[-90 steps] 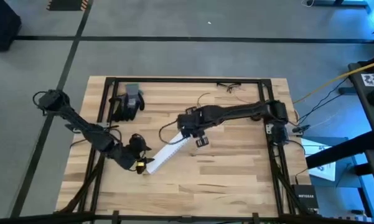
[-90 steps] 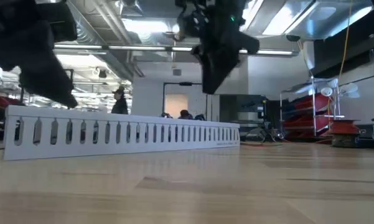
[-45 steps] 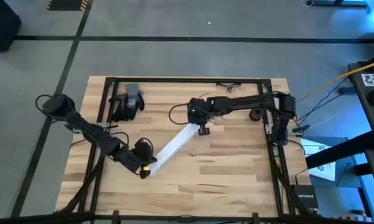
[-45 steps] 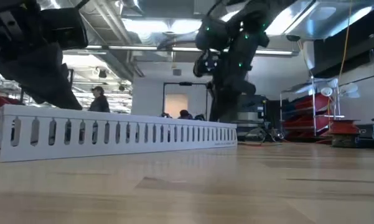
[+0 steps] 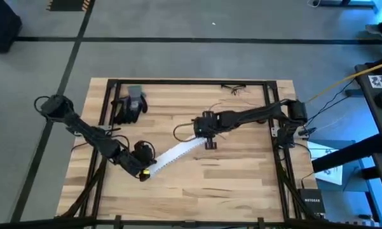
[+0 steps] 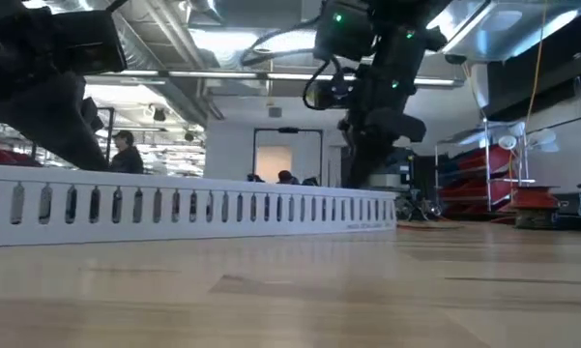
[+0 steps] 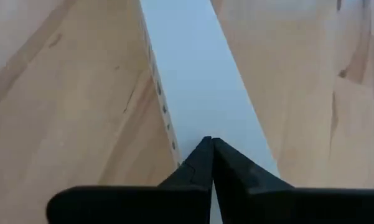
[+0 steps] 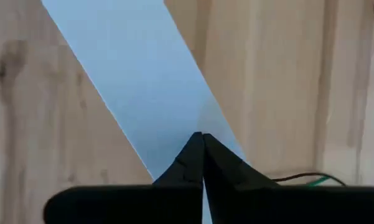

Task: Ziptie cables
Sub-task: Close the white cable duct

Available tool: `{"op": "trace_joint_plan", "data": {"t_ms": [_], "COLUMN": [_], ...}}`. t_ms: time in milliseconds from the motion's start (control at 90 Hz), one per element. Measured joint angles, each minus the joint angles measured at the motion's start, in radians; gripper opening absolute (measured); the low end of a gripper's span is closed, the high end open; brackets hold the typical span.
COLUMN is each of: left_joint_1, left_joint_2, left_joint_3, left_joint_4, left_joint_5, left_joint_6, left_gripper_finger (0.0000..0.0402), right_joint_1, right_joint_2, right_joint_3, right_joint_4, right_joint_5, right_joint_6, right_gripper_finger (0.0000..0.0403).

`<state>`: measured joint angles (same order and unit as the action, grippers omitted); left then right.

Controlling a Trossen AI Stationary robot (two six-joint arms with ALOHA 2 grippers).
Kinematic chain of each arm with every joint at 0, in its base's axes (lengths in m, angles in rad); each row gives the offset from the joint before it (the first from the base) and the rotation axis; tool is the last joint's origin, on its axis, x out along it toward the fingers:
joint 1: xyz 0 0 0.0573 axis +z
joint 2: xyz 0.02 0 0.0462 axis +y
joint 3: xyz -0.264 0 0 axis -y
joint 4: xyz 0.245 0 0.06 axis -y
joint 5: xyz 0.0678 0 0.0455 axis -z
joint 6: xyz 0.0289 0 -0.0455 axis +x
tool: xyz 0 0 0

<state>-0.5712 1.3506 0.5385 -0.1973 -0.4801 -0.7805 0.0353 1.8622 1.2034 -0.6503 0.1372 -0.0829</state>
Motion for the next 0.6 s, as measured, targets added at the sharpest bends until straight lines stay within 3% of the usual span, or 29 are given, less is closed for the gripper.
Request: {"op": "trace_joint_plan", "data": {"t_ms": [289,600], "left_joint_1": [0.067,0.177], "left_joint_2": [0.000,0.002], "left_joint_3": [0.000,-0.002], "left_joint_4": [-0.049,-0.052], "left_joint_5": [-0.046,-0.067], "left_joint_6": [0.096,0.262], "left_gripper_finger": [0.0001,0.0001], "right_joint_1": [0.087,0.160], "right_joint_2": [-0.008,-0.059], "right_joint_3": [0.000,-0.008], "right_joint_4": [-0.110,-0.147], "right_joint_5": [0.033,-0.024], "right_joint_6": [0.144,0.237], "right_gripper_finger": [0.0000,0.0000]}}
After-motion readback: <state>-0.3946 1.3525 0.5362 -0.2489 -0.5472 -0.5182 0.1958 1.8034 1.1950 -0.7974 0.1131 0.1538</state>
